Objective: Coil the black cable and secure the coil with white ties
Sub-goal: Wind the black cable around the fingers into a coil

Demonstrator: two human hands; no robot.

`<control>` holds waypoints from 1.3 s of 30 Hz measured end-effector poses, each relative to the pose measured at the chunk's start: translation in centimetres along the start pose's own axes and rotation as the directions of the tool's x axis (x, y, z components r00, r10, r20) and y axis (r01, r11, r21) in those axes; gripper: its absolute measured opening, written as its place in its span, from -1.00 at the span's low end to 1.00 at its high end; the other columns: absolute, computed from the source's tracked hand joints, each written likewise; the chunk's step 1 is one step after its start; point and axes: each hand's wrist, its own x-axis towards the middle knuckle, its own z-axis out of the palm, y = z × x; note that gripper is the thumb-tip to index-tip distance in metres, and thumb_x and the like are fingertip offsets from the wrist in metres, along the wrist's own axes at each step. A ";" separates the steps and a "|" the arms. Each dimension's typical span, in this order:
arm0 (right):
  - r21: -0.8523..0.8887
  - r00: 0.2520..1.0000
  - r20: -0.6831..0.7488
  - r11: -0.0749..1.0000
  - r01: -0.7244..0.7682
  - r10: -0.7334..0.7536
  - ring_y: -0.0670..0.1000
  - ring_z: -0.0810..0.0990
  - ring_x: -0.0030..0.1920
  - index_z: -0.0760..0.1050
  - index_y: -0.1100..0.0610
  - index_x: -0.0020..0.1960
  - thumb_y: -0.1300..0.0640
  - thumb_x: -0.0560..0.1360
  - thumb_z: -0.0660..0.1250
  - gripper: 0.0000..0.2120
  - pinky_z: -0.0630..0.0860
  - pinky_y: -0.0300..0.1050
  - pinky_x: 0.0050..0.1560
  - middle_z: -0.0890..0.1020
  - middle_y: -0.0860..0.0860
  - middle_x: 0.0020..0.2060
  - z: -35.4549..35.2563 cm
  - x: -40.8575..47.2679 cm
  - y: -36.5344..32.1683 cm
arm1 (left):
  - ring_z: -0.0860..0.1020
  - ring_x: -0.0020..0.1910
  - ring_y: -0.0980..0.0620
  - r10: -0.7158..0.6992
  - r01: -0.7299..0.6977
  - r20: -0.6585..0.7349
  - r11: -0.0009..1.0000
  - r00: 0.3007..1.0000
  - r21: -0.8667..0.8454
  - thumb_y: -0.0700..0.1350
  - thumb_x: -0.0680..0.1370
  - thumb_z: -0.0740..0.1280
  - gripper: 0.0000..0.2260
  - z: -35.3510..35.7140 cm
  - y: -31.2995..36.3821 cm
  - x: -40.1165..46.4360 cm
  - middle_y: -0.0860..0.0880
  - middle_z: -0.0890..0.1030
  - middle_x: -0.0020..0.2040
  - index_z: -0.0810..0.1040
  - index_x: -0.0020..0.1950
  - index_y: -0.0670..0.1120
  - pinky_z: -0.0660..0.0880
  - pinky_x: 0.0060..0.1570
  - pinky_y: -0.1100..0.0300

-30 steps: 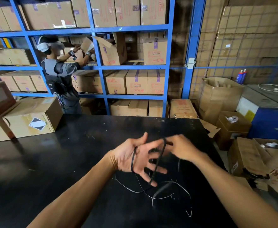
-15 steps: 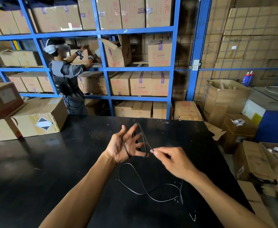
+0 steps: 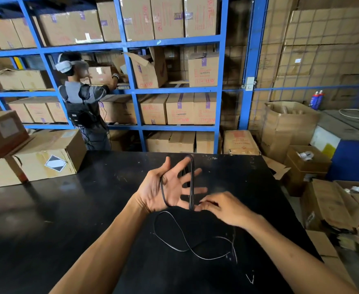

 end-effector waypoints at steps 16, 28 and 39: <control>-0.063 0.996 -0.073 0.997 0.048 -0.052 -0.18 0.65 -0.36 0.67 -0.13 -0.17 -0.15 0.43 0.54 -0.87 0.53 -0.28 -0.37 0.70 -0.13 -0.31 -10.3 3.6 -4.9 | 0.17 0.49 -0.45 -0.106 0.128 -0.293 0.990 0.950 0.057 0.33 0.59 0.00 -0.46 -2.7 -2.9 -1.0 -0.09 0.15 0.61 0.35 0.52 0.17 0.04 0.31 -0.60; 0.463 1.000 -0.001 0.886 0.024 -0.026 -0.11 0.43 -0.37 0.59 -0.30 0.29 -0.08 0.68 0.23 -0.74 0.50 -0.18 -0.40 0.44 -0.11 -0.42 2.0 -2.7 -4.3 | 0.24 0.44 -0.53 0.323 -0.345 -0.239 0.937 0.916 -0.060 0.28 0.63 0.02 -0.49 -1.3 2.2 0.7 -0.25 0.25 0.54 0.43 0.47 0.09 0.20 0.19 -0.65; -0.131 0.995 0.037 0.987 -0.092 0.097 -0.21 0.64 -0.28 0.69 -0.25 -0.09 -0.26 0.44 0.45 -0.87 0.65 -0.04 -0.14 0.72 -0.14 -0.24 -4.5 2.6 -1.1 | -0.15 0.52 -0.52 -0.101 0.095 0.152 0.994 0.983 0.048 0.34 0.62 -0.14 -0.42 1.3 -1.1 -0.3 -0.09 -0.09 0.65 0.07 0.60 0.18 -0.23 0.27 -0.60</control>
